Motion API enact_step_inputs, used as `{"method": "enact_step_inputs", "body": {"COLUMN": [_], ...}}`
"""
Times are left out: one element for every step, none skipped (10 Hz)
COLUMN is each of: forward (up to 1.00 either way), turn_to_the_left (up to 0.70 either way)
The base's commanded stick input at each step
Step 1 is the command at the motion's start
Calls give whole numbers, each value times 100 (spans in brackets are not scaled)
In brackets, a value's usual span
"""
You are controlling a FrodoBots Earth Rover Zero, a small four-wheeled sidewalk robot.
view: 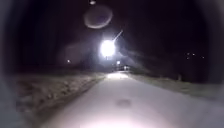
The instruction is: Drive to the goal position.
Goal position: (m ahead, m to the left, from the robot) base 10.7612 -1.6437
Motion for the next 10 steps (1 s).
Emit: {"method": "enact_step_inputs", "body": {"forward": [70, 70, 70, 70, 70, 70, 70, 70, 70, 70], "turn_to_the_left": [0, 0, 0, 0, 0, 0, 0, 0, 0, 0]}}
